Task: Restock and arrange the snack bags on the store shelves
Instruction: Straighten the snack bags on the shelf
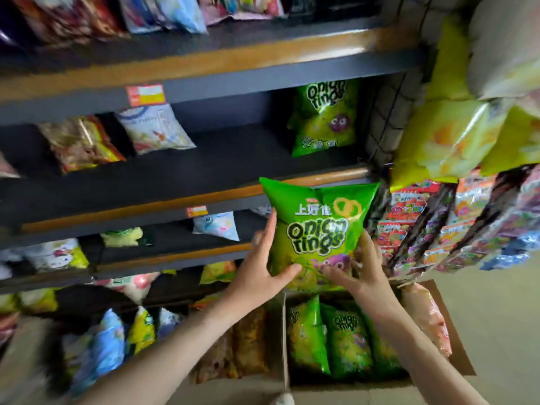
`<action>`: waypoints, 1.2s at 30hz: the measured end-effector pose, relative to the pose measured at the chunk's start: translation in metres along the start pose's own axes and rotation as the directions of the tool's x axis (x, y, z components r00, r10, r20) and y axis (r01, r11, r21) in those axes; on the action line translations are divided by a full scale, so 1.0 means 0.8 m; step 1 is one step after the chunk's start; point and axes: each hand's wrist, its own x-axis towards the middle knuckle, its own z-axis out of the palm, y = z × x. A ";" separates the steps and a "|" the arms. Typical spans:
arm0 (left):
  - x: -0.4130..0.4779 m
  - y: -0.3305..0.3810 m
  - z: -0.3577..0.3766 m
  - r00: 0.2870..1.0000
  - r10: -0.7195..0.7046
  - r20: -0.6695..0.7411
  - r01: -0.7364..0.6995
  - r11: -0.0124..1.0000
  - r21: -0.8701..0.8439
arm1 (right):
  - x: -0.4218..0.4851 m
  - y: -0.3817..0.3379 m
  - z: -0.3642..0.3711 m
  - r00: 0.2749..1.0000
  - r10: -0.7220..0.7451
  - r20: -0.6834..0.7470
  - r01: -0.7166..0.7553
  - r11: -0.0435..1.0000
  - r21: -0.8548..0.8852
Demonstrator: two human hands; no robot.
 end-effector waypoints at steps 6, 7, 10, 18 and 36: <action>0.041 -0.001 -0.061 0.956 0.211 -0.206 -0.179 0.970 0.163 | 0.068 -0.041 0.048 0.956 -0.291 0.020 0.290 0.955 0.060; 0.050 -0.006 -0.070 0.945 0.233 -0.229 -0.197 0.966 0.170 | 0.082 -0.048 0.055 0.946 -0.324 0.019 0.322 0.945 0.055; 0.086 -0.023 -0.094 0.928 0.272 -0.255 -0.218 0.950 0.221 | 0.131 -0.058 0.077 0.896 -0.443 0.015 0.444 0.896 -0.015; 0.174 -0.099 -0.149 0.953 0.281 -0.116 -0.209 0.882 0.423 | 0.261 -0.041 0.125 0.849 -0.524 0.073 0.529 0.841 -0.112; 0.396 -0.173 -0.152 0.977 0.132 -0.166 -0.021 0.840 0.541 | 0.458 -0.043 0.192 0.926 -0.328 0.184 0.324 0.447 -0.833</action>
